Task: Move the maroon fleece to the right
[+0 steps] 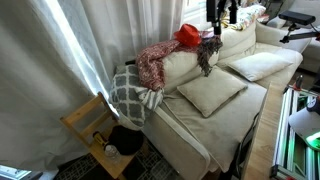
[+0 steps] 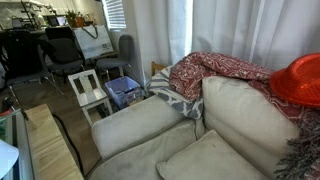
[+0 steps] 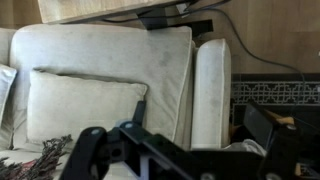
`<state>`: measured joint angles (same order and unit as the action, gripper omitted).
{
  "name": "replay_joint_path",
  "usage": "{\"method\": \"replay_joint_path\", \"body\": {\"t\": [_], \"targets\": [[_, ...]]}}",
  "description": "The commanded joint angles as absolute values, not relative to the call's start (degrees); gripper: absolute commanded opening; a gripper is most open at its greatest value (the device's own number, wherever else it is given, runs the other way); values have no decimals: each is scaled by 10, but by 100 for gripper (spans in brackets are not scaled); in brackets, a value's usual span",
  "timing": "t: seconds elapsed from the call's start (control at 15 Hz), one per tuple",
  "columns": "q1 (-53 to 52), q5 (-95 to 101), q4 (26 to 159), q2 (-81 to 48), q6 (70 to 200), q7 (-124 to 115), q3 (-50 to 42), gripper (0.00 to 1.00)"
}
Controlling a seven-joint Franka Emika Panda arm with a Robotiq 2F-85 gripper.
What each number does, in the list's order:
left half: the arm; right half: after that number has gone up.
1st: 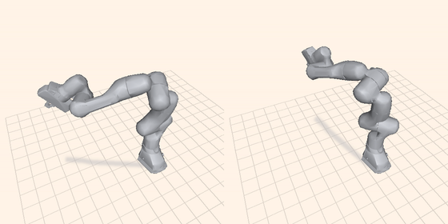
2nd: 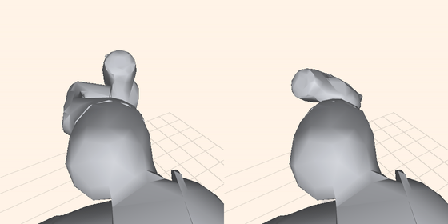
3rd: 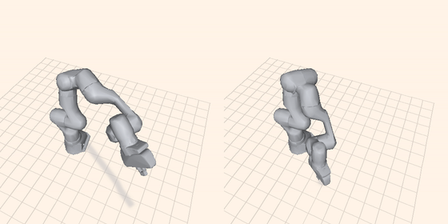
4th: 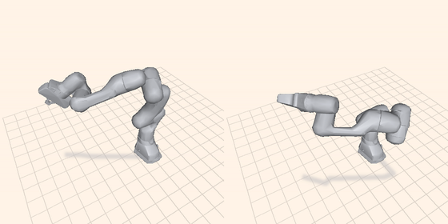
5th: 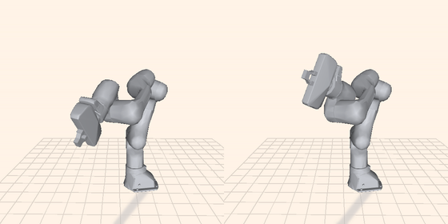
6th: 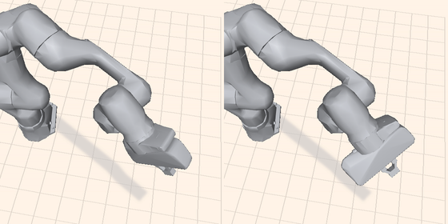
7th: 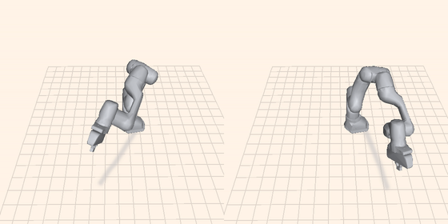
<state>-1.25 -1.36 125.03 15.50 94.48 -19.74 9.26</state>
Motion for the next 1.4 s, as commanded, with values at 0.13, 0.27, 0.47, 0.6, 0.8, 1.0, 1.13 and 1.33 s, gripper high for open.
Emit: {"method": "replay_joint_path", "body": {"t": [0.13, 0.27, 0.47, 0.6, 0.8, 1.0, 1.13, 1.33], "targets": [[-32, 15, 1158, -41, 1100, -334, 105, 100], [-38, 33, 1126, -100, 1157, -396, 87, 100], [-56, 61, 1078, -173, 1220, -487, 53, 100], [-76, 87, 1047, -217, 1257, -555, 29, 100], [-104, 106, 997, -274, 1286, -626, 1, 100], [-105, 85, 1006, -266, 1279, -603, 1, 100], [-111, 84, 988, -284, 1279, -612, -2, 100], [-112, 85, 982, -287, 1279, -613, -4, 100]]}}
